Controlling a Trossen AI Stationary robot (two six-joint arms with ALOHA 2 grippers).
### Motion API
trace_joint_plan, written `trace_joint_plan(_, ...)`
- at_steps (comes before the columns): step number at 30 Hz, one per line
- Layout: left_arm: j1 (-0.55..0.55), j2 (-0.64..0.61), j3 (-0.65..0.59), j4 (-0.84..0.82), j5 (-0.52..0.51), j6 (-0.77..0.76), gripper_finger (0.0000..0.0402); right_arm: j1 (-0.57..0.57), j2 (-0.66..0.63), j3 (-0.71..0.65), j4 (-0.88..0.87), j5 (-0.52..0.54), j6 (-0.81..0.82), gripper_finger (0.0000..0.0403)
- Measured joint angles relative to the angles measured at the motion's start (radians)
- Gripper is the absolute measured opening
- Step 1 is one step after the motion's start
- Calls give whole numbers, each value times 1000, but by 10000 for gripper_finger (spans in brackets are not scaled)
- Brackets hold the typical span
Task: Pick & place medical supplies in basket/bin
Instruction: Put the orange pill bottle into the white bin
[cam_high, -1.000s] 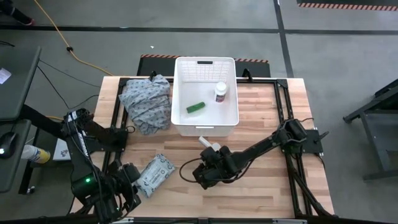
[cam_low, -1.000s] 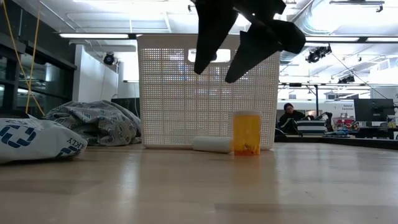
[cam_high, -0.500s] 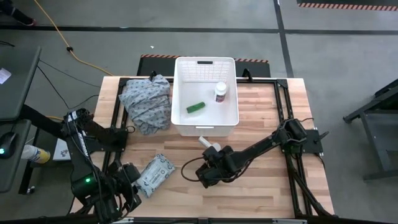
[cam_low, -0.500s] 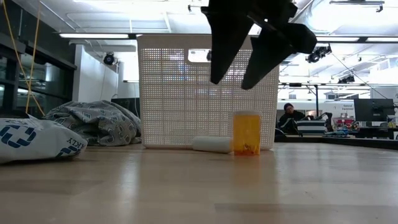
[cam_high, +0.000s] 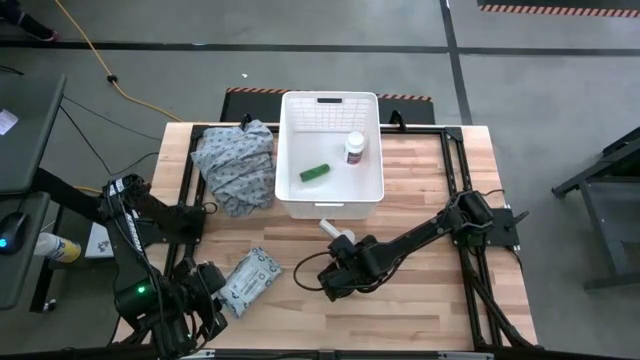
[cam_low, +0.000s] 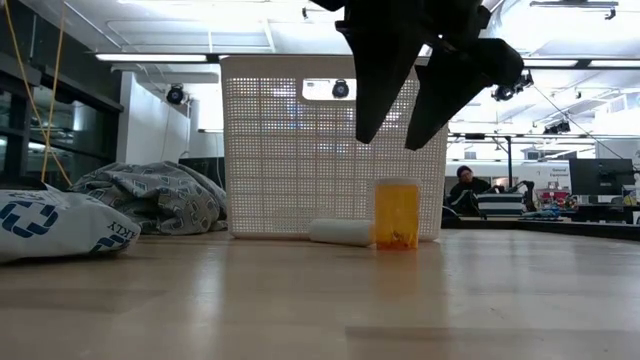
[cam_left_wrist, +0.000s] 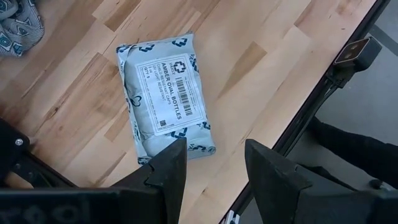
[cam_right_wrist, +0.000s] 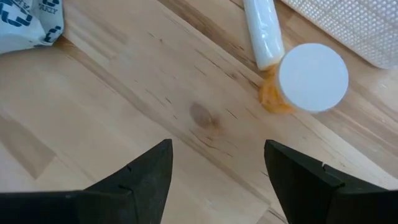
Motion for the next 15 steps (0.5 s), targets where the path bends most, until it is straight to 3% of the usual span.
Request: trace_joint_plan(15, 0, 0, 0, -3, 0, 0, 195, 0, 0, 0, -66, -73, 30, 243)
